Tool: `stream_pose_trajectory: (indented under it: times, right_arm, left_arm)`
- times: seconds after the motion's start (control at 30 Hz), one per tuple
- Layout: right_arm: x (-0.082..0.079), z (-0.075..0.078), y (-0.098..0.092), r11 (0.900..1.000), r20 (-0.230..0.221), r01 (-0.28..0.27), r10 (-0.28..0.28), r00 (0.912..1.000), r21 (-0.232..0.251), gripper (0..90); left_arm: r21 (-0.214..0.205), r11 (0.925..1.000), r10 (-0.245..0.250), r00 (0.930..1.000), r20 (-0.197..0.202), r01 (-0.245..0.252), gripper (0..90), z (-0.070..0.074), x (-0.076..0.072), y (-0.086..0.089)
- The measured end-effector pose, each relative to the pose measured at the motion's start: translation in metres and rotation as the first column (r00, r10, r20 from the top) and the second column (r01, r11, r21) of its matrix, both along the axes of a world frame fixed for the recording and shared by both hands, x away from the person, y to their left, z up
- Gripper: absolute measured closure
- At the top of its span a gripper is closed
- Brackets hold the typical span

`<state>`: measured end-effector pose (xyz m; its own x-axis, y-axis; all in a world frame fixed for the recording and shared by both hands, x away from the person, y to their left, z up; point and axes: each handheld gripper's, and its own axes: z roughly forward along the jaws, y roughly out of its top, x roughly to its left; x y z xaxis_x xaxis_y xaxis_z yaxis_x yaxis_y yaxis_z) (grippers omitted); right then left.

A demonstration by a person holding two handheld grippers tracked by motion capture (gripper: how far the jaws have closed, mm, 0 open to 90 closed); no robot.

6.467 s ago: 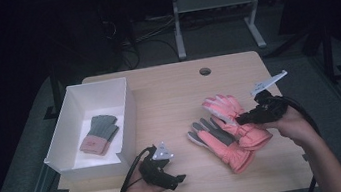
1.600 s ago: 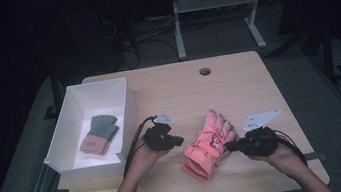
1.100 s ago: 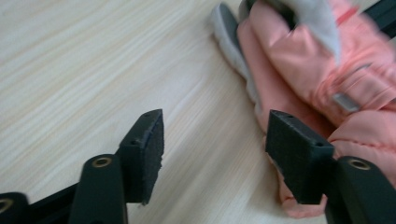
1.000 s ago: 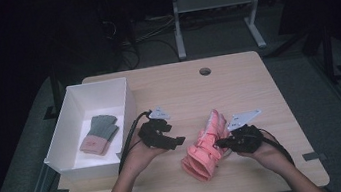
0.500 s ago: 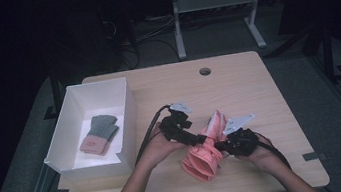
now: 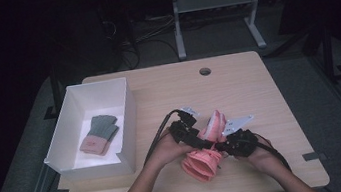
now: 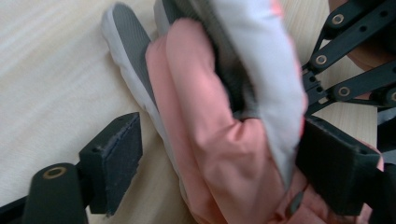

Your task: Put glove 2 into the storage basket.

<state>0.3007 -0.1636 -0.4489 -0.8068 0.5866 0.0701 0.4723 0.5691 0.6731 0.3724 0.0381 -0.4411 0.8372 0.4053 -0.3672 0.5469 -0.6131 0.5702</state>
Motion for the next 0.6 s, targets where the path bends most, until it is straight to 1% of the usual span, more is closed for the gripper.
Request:
stream_pose_trajectory:
  times: [0.1,0.13,0.2,0.27,0.3,0.33,0.37,0.47,0.5,0.6]
  right_arm:
    - [0.0,-0.001,0.0,1.0,-0.01,0.004,-0.004,0.9999,0.008,90.0]
    - [0.0,-0.001,0.0,0.9999,-0.007,0.004,-0.004,1.0,0.01,90.0]
    - [0.0,-0.001,0.0,1.0,-0.005,0.003,-0.003,1.0,0.008,90.0]
    - [0.0,-0.002,-0.001,1.0,-0.006,0.0,0.0,1.0,0.008,90.0]
    - [0.0,-0.002,-0.001,1.0,-0.002,-0.001,0.001,1.0,0.01,90.0]
    - [0.0,-0.002,-0.001,0.9999,-0.005,0.001,-0.001,1.0,0.01,90.0]
    - [0.0,-0.003,-0.001,0.9999,0.0,-0.004,0.004,1.0,0.011,90.0]
    - [-0.001,-0.003,-0.001,0.9999,-0.003,0.001,-0.001,1.0,0.013,90.0]
    - [-0.001,-0.004,-0.001,0.9999,-0.004,0.002,-0.002,1.0,0.014,90.0]
    - [-0.001,-0.004,-0.001,0.9999,0.0,0.003,-0.003,1.0,0.014,90.0]
  left_arm:
    - [-0.004,0.9999,-0.011,0.9992,-0.039,0.011,16.7,-0.005,0.001,-0.001]
    - [-0.004,0.9999,-0.017,0.9989,-0.045,0.017,17.0,-0.006,0.002,-0.002]
    - [-0.013,0.9995,-0.028,0.9974,-0.067,0.027,20.1,-0.008,0.002,-0.003]
    - [-0.015,0.9995,-0.029,0.9956,-0.089,0.028,21.6,-0.009,0.002,-0.003]
    - [-0.016,0.9994,-0.032,0.9947,-0.098,0.031,22.2,-0.01,0.003,-0.004]
    - [-0.009,0.999,-0.045,0.9937,-0.103,0.045,23.5,-0.01,0.004,-0.004]
    - [-0.012,0.999,-0.044,0.9933,-0.107,0.042,23.8,-0.011,0.003,-0.005]
    - [-0.014,0.9985,-0.054,0.9895,-0.134,0.053,25.6,-0.013,0.005,-0.006]
    - [-0.024,0.9982,-0.058,0.9878,-0.145,0.055,26.5,-0.014,0.007,-0.005]
    - [-0.031,0.9972,-0.072,0.9832,-0.168,0.068,31.3,-0.016,0.009,-0.003]
